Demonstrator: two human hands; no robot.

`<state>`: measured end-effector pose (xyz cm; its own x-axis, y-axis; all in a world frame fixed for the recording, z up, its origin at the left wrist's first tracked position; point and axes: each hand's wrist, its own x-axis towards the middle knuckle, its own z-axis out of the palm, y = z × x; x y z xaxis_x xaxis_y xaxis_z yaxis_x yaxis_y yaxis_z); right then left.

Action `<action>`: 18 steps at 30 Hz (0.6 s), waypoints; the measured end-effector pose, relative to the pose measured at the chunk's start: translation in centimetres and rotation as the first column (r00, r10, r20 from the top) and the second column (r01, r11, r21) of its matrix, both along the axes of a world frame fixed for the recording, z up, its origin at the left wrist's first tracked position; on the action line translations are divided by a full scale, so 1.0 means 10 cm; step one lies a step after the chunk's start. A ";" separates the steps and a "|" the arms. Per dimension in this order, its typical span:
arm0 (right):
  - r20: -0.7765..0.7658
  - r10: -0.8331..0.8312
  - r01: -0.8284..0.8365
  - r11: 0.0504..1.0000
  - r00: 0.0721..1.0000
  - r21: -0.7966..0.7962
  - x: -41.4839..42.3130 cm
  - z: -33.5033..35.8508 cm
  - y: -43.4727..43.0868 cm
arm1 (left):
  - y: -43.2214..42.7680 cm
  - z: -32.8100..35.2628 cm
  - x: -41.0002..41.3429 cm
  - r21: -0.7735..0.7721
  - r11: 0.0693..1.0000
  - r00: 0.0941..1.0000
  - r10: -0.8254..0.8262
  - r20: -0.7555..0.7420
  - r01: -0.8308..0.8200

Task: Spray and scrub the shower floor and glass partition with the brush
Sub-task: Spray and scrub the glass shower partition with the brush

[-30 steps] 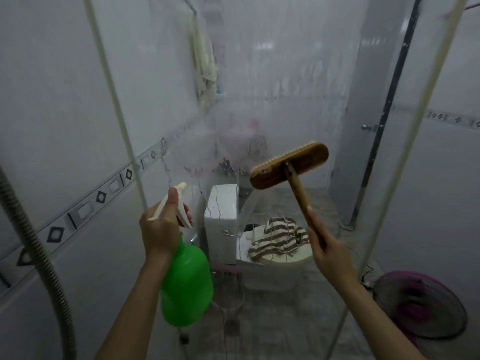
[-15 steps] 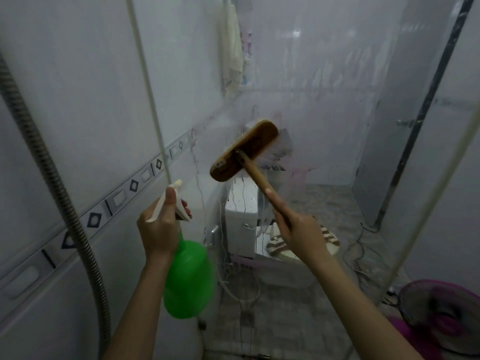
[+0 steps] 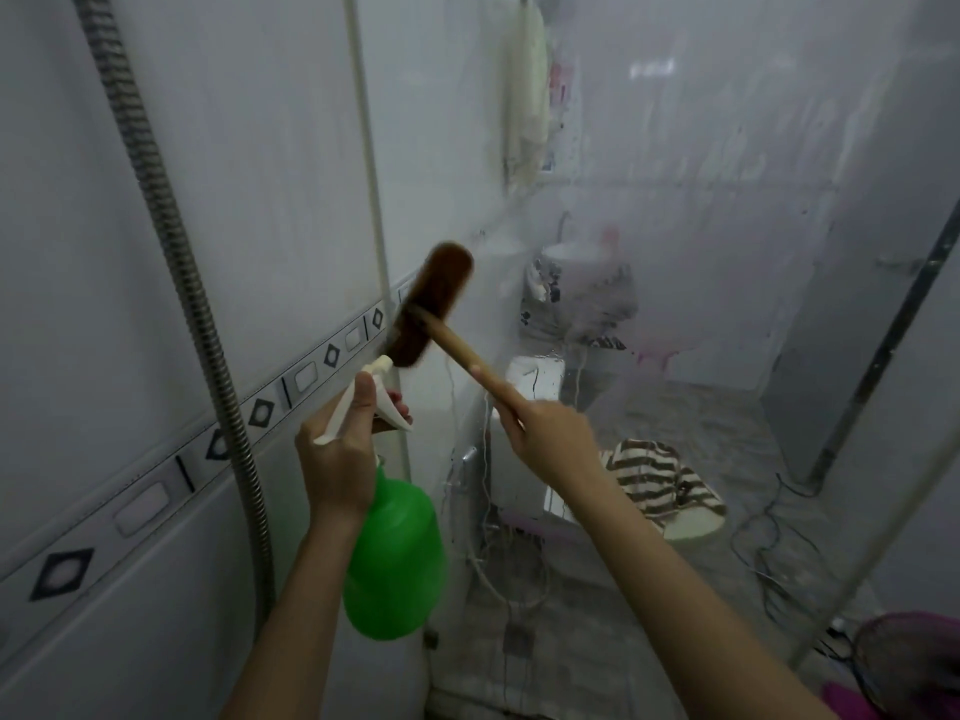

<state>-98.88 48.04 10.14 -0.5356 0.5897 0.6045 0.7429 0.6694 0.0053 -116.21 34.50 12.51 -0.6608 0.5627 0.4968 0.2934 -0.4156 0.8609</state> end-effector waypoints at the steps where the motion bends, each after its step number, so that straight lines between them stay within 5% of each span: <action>1: -0.001 -0.008 0.008 1.000 1.000 0.020 -0.06 0.15 0.09 | -0.01 0.00 0.02 -0.001 1.000 1.000 0.003 -0.002 -0.003; 7: -0.059 -0.034 0.032 0.999 0.998 -0.037 0.80 -0.04 -0.11 | -0.09 -0.06 0.02 -0.013 1.000 0.999 -0.007 0.036 0.007; 14: -0.123 0.019 -0.007 0.995 0.992 0.102 0.08 0.52 0.21 | -0.11 -0.09 0.15 -0.043 0.999 1.000 -0.011 0.008 0.012; 18: -0.241 -0.058 0.025 0.990 0.969 -0.139 1.00 -0.39 -0.16 | -0.09 -0.08 0.19 -0.043 0.997 0.997 -0.058 0.041 0.059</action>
